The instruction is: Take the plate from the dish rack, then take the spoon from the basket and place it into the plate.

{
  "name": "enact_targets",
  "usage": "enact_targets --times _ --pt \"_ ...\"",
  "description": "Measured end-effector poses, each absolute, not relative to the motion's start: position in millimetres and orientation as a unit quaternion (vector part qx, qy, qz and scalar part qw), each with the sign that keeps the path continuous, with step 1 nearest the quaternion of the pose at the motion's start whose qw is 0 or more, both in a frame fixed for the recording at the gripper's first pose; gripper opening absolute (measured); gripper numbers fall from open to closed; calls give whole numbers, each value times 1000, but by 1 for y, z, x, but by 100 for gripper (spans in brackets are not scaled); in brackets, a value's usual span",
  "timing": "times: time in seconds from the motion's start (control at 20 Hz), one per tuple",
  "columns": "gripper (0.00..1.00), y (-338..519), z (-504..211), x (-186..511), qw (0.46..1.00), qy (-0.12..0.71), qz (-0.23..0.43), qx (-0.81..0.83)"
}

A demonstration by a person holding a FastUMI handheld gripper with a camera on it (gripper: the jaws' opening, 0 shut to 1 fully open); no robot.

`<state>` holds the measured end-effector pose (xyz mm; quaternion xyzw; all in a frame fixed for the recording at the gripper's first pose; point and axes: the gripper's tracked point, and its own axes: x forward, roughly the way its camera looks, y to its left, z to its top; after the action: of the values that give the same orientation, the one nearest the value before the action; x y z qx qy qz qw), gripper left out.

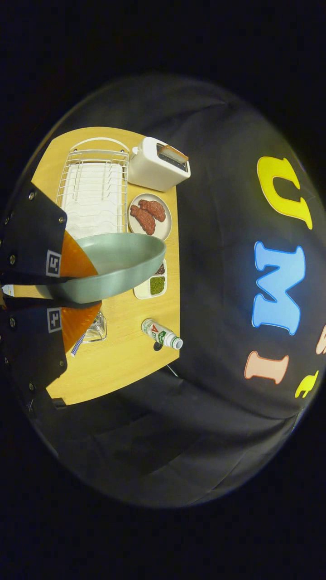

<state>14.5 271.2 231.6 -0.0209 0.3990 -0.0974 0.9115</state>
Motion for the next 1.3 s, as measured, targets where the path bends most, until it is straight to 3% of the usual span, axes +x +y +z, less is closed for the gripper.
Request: enact_targets --times 0.45,1.3 --pt "11 210 233 -24 909 412 -65 -12" --pt "10 167 178 -113 884 455 65 82"
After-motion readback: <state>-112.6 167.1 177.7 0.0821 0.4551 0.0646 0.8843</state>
